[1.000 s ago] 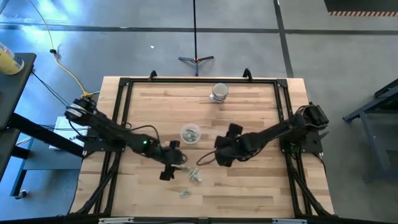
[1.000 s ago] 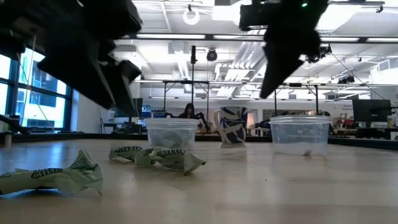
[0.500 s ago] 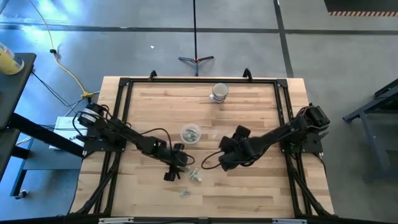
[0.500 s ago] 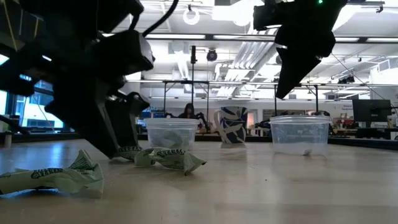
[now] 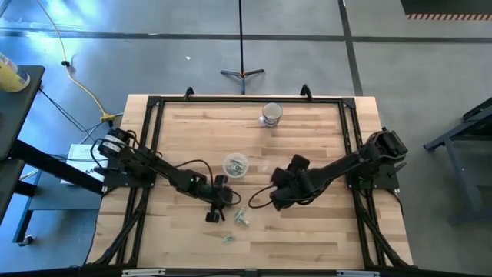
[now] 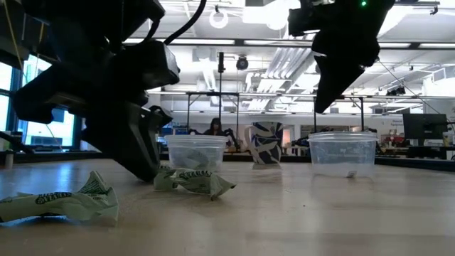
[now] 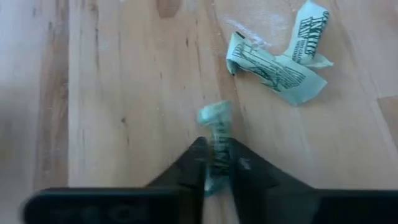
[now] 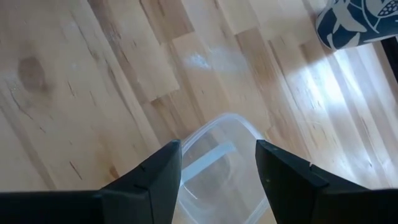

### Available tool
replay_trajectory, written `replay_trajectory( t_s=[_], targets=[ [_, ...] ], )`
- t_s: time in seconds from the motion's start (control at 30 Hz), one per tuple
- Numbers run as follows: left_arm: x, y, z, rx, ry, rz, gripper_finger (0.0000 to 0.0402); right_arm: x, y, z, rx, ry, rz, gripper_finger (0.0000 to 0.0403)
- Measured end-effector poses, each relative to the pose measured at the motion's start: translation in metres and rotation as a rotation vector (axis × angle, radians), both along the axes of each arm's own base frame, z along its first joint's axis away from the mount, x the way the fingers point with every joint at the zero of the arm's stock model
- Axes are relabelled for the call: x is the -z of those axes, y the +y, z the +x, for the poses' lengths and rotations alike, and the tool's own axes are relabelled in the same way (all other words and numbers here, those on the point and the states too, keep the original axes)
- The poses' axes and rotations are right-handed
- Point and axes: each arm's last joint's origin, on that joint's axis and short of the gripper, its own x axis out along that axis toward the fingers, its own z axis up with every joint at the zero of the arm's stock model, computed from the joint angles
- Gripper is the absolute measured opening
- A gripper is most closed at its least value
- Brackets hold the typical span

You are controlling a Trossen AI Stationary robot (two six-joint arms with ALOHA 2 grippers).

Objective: Pick and place Stevia / Truvia into bins
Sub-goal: Put the green stevia packet into the left transparent container

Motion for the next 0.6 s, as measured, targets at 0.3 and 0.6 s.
replay_trajectory(
  t_s=[0.3,0.6],
  targets=[
    [-0.025,0.013,-0.006,-0.14,0.04,-0.01,0.0035,0.0,-0.012,0.004,0.04,0.002,0.017,0.0197],
    [-0.092,0.063,0.003,-0.179,-0.117,0.17,0.0026,-0.001,-0.018,0.015,-0.007,-0.038,0.047,0.0197]
  ],
)
